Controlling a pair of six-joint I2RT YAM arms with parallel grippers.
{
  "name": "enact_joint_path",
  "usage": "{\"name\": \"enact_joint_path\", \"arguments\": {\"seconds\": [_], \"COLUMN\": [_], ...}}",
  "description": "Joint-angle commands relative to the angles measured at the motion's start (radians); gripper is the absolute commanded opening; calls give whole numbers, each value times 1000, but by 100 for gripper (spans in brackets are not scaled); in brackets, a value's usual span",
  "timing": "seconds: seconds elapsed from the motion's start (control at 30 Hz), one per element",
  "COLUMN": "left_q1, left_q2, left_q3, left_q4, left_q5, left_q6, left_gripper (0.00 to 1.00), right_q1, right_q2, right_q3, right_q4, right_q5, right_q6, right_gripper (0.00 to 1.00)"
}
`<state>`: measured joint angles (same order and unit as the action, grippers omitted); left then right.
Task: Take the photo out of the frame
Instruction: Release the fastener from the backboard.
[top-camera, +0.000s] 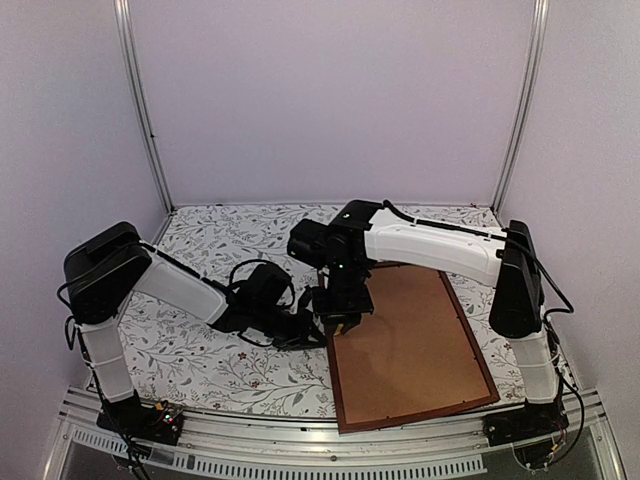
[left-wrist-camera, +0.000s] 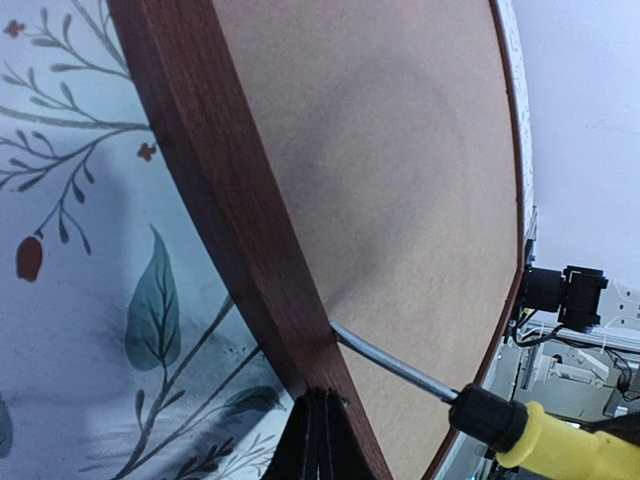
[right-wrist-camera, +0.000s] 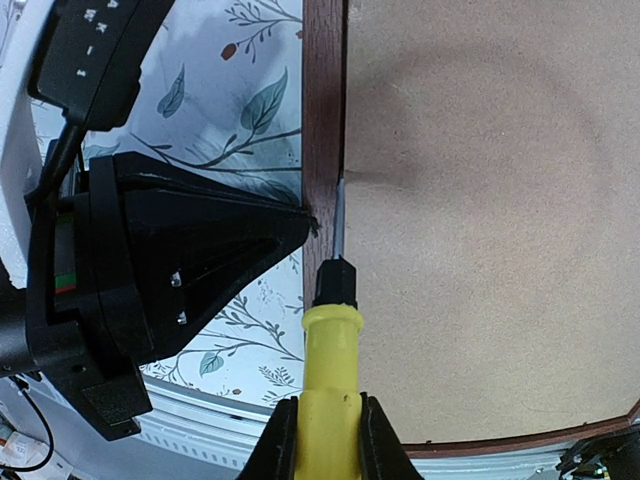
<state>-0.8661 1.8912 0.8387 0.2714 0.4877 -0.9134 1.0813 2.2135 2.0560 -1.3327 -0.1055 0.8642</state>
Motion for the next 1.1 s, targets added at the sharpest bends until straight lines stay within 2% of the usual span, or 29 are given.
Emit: {"name": "enact_joint_path", "arguments": {"seconds": [0.0, 0.63, 1.07], "left_q1": [-53, -83, -80], "left_q2": [20, 42, -23], "left_q3": [53, 160, 166], "left_q4": [80, -52, -155], "left_q5": [16, -31, -67], "left_q6": [26, 34, 36], "left_gripper": [2, 3, 3], "right_q1": [89, 108, 69], "right_q2": [87, 47, -210], "right_q3": [24, 47, -226], "right_q4": [443, 439, 437], "right_q5": [-278, -273, -130], "right_q6": [-83, -170, -209], "right_gripper": [0, 0, 0]}}
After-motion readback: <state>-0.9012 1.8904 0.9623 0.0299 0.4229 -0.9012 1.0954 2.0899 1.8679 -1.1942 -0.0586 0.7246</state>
